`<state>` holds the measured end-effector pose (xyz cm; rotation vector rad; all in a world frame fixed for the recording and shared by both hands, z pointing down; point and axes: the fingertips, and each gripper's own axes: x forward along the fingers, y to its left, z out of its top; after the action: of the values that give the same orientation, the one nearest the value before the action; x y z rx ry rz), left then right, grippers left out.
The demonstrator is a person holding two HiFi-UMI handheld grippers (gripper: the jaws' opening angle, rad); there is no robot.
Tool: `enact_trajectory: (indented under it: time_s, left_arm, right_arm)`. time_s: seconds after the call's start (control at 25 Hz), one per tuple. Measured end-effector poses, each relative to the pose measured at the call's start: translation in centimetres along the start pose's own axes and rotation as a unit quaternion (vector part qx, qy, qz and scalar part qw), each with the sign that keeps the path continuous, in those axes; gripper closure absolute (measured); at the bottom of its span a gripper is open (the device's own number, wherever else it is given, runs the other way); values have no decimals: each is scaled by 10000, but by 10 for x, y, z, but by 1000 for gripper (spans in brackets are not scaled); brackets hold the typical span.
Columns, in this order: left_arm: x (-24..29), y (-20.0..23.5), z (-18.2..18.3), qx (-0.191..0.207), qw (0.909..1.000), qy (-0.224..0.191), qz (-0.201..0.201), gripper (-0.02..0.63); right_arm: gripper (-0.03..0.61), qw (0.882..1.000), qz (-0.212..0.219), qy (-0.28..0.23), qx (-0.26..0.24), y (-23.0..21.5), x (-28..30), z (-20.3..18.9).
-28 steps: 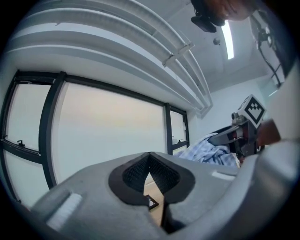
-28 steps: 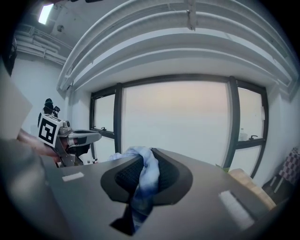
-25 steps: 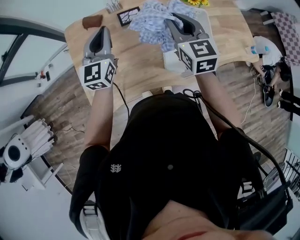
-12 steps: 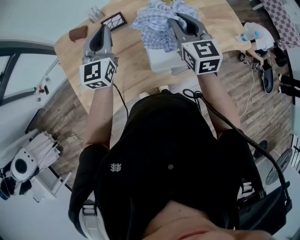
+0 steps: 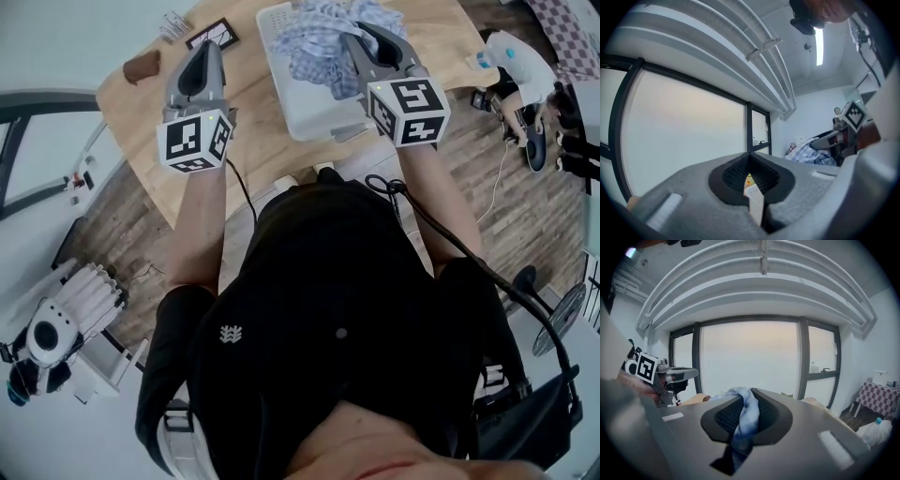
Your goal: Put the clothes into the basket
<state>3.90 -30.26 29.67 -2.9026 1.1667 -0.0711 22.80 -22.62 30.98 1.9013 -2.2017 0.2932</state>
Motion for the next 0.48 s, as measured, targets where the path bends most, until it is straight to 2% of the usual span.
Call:
enact_trajectory:
  time_s: [0.48]
  left_arm:
    - [5,-1,-44,-161,9992,356,44,615]
  right_arm:
    - [535,9985,331,397,173,16,24,-48]
